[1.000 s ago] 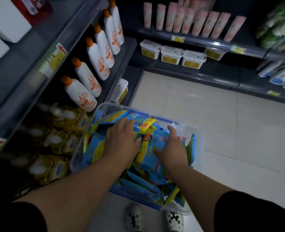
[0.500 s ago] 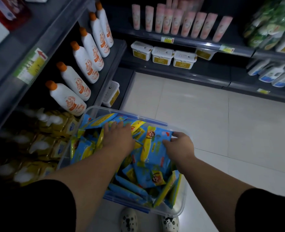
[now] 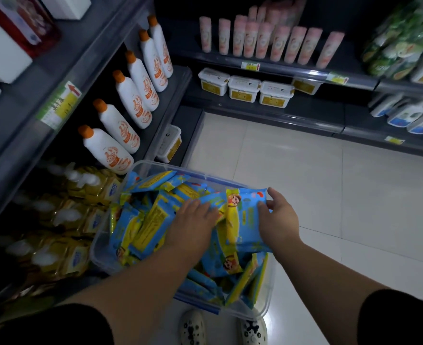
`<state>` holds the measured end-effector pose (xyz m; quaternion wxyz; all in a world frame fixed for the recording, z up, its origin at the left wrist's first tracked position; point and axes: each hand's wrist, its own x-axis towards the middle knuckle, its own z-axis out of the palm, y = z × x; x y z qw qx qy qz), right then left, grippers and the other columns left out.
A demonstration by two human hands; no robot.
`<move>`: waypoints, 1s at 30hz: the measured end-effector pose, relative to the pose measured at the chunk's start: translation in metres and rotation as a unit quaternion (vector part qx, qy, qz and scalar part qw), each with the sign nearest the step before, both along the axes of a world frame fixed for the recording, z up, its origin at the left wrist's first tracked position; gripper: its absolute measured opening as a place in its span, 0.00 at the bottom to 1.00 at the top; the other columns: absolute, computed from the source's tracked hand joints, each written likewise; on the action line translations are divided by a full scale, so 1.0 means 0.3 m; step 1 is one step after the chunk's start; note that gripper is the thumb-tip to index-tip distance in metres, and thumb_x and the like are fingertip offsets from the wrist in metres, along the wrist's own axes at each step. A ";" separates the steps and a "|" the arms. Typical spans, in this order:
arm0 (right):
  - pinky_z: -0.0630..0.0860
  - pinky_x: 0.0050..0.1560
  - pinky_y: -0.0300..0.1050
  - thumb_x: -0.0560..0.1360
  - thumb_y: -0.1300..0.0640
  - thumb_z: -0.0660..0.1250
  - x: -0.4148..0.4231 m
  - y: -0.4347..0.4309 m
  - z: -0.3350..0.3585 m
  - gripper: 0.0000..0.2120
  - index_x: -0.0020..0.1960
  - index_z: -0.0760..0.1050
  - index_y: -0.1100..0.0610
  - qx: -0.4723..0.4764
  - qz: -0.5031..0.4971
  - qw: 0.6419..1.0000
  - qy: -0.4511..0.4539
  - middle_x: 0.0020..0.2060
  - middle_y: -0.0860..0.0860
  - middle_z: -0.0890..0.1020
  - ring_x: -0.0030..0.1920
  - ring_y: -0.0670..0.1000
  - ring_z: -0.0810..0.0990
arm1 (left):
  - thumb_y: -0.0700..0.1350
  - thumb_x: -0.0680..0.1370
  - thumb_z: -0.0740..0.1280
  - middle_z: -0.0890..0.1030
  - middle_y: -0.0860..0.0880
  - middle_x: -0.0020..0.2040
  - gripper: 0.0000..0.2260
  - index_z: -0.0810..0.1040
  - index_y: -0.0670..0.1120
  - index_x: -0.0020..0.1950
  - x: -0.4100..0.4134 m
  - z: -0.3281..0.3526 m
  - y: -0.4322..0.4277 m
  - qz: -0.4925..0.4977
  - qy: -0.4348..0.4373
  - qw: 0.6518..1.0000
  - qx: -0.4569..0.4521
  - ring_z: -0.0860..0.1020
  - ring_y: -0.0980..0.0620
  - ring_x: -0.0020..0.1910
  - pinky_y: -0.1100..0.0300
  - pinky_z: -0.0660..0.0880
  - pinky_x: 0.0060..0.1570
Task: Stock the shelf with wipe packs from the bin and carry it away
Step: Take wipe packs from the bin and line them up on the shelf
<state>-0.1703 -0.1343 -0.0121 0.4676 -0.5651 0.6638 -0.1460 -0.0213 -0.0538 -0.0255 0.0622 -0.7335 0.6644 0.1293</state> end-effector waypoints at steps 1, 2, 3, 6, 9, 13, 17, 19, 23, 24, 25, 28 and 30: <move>0.72 0.55 0.44 0.80 0.56 0.59 -0.004 -0.004 0.007 0.21 0.73 0.65 0.51 -0.007 0.008 1.000 0.006 0.56 0.48 0.80 0.52 0.49 0.75 | 0.42 0.79 0.58 0.69 0.44 0.69 0.20 0.67 0.45 0.71 -0.011 -0.006 0.012 0.002 0.019 1.000 0.000 0.65 0.41 0.71 0.50 0.51 0.72; 0.71 0.54 0.42 0.80 0.56 0.59 -0.008 -0.007 0.012 0.20 0.72 0.67 0.51 -0.011 0.013 1.000 0.009 0.57 0.48 0.80 0.51 0.49 0.75 | 0.46 0.81 0.58 0.65 0.44 0.73 0.21 0.64 0.46 0.74 -0.020 -0.010 0.020 0.010 0.032 0.999 0.029 0.62 0.42 0.73 0.51 0.51 0.73; 0.71 0.54 0.43 0.80 0.56 0.59 -0.011 -0.010 0.012 0.19 0.71 0.68 0.51 -0.014 0.017 1.000 0.010 0.57 0.48 0.80 0.52 0.50 0.76 | 0.52 0.82 0.56 0.59 0.46 0.76 0.23 0.59 0.47 0.76 -0.024 -0.017 0.027 0.023 0.039 0.997 0.064 0.56 0.45 0.75 0.51 0.52 0.74; 0.71 0.53 0.43 0.80 0.55 0.58 -0.018 -0.012 -0.008 0.18 0.70 0.69 0.50 -0.010 0.031 0.999 0.016 0.51 0.46 0.80 0.51 0.49 0.75 | 0.60 0.81 0.53 0.56 0.48 0.77 0.27 0.57 0.48 0.76 -0.031 -0.026 0.022 0.065 0.060 0.992 0.095 0.53 0.48 0.76 0.53 0.52 0.75; 0.70 0.51 0.41 0.81 0.55 0.58 -0.025 -0.007 -0.041 0.18 0.71 0.68 0.50 -0.005 0.042 0.999 0.029 0.44 0.45 0.76 0.49 0.49 0.74 | 0.60 0.81 0.52 0.62 0.45 0.74 0.22 0.64 0.49 0.71 -0.049 -0.047 0.006 0.084 0.057 0.992 0.075 0.60 0.46 0.72 0.52 0.57 0.71; 0.74 0.57 0.49 0.79 0.53 0.60 -0.033 0.001 -0.065 0.25 0.75 0.61 0.48 0.043 0.078 0.995 0.043 0.53 0.51 0.80 0.56 0.56 0.78 | 0.59 0.81 0.53 0.57 0.36 0.74 0.19 0.59 0.55 0.69 -0.068 -0.056 -0.023 0.128 0.024 0.982 0.138 0.61 0.37 0.70 0.46 0.53 0.72; 0.76 0.57 0.51 0.73 0.58 0.69 -0.041 0.001 -0.059 0.39 0.77 0.53 0.44 0.093 0.121 0.988 0.033 0.60 0.53 0.77 0.57 0.57 0.78 | 0.60 0.79 0.57 0.60 0.36 0.72 0.18 0.60 0.56 0.66 -0.076 -0.057 -0.048 0.155 0.036 0.975 0.158 0.65 0.37 0.68 0.45 0.52 0.71; 0.75 0.59 0.52 0.73 0.59 0.69 -0.047 -0.008 -0.046 0.40 0.77 0.51 0.43 0.099 0.132 0.986 0.038 0.62 0.53 0.76 0.59 0.57 0.76 | 0.60 0.76 0.61 0.64 0.41 0.67 0.22 0.61 0.55 0.67 -0.068 -0.045 -0.050 0.177 0.048 0.975 0.129 0.67 0.40 0.65 0.47 0.56 0.69; 0.74 0.61 0.54 0.75 0.58 0.67 -0.059 -0.023 -0.023 0.40 0.77 0.47 0.43 0.112 0.159 0.980 0.042 0.65 0.55 0.74 0.61 0.59 0.75 | 0.56 0.72 0.71 0.64 0.44 0.66 0.34 0.57 0.53 0.73 -0.066 -0.008 -0.046 0.215 0.094 0.967 0.094 0.70 0.43 0.62 0.51 0.67 0.63; 0.75 0.60 0.55 0.75 0.58 0.67 -0.060 -0.025 -0.019 0.40 0.77 0.46 0.42 0.114 0.164 0.979 0.043 0.65 0.55 0.74 0.61 0.59 0.75 | 0.53 0.73 0.71 0.64 0.44 0.67 0.34 0.57 0.52 0.73 -0.072 0.001 -0.048 0.234 0.127 0.960 0.087 0.71 0.44 0.61 0.52 0.69 0.61; 0.76 0.59 0.56 0.75 0.58 0.67 -0.060 -0.028 -0.014 0.41 0.77 0.45 0.42 0.116 0.169 0.978 0.044 0.64 0.55 0.74 0.60 0.59 0.76 | 0.50 0.75 0.70 0.65 0.44 0.68 0.31 0.58 0.52 0.73 -0.079 0.009 -0.052 0.256 0.164 0.950 0.076 0.72 0.44 0.61 0.52 0.72 0.58; 0.77 0.56 0.57 0.72 0.61 0.69 -0.064 -0.035 -0.001 0.45 0.77 0.44 0.42 0.121 0.185 0.975 0.034 0.61 0.55 0.76 0.56 0.59 0.78 | 0.43 0.80 0.63 0.71 0.45 0.67 0.21 0.65 0.51 0.72 -0.094 0.028 -0.063 0.304 0.224 0.926 0.023 0.74 0.46 0.60 0.55 0.73 0.53; 0.78 0.54 0.56 0.70 0.63 0.70 -0.069 -0.034 0.011 0.47 0.77 0.46 0.43 0.129 0.188 0.973 0.019 0.60 0.55 0.76 0.56 0.59 0.78 | 0.43 0.81 0.62 0.75 0.46 0.65 0.17 0.69 0.49 0.70 -0.095 0.046 -0.063 0.336 0.243 0.910 -0.009 0.76 0.47 0.57 0.57 0.72 0.48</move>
